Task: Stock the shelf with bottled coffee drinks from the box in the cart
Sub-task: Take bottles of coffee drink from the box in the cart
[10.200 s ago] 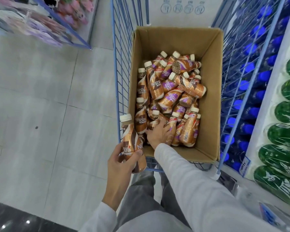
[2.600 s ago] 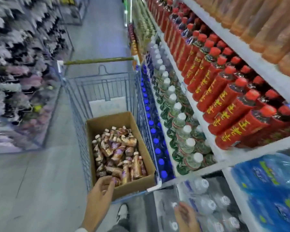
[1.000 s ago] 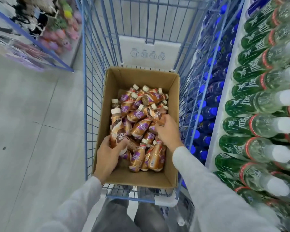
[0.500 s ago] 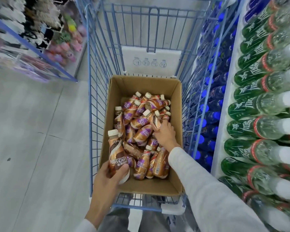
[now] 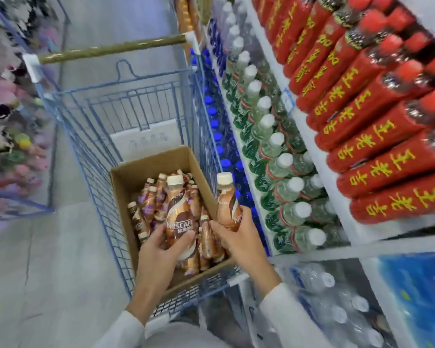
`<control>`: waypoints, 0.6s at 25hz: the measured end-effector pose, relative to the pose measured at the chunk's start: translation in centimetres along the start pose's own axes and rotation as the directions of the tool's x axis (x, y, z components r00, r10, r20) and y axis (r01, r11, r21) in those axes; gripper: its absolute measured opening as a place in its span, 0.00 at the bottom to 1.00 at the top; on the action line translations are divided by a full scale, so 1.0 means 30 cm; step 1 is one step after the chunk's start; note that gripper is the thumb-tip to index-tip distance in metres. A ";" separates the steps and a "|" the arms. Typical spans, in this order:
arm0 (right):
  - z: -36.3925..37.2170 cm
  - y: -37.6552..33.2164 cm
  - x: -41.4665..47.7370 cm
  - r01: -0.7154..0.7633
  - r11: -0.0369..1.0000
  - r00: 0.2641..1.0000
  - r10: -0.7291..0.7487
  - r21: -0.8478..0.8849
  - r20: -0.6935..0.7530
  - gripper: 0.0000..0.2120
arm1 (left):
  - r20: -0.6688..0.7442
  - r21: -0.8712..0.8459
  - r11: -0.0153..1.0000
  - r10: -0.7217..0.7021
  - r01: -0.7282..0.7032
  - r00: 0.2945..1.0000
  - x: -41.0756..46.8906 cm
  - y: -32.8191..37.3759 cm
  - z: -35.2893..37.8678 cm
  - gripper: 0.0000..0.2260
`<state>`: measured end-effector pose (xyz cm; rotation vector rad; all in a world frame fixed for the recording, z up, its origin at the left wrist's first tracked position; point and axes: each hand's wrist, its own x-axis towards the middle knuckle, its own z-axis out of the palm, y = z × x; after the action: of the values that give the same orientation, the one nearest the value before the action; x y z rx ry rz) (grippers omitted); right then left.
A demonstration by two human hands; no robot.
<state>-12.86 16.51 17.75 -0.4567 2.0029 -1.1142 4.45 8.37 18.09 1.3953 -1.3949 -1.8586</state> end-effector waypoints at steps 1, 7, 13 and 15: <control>-0.047 -0.021 -0.056 0.006 0.999 0.999 -0.005 0.036 -0.046 0.26 | 0.053 -0.004 0.999 0.033 -0.033 0.998 -0.020 0.036 0.025 0.13; -0.382 -0.093 -0.412 0.146 0.962 0.927 -0.052 0.230 -0.370 0.23 | 0.442 -0.034 0.976 0.209 -0.216 0.873 -0.171 0.231 0.302 0.14; -0.690 0.012 -0.789 0.324 0.897 0.753 -0.052 0.300 -0.656 0.21 | 0.729 -0.109 0.939 0.299 -0.327 0.615 -0.440 0.298 0.637 0.14; -0.770 0.074 -0.915 0.360 0.882 0.700 -0.041 0.303 -0.713 0.21 | 0.793 -0.127 0.921 0.317 -0.367 0.520 -0.563 0.287 0.740 0.13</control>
<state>-13.39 47.68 35.65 -0.0074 2.2486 -2.0526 -10.36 28.45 33.25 0.1344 -1.9508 -2.2555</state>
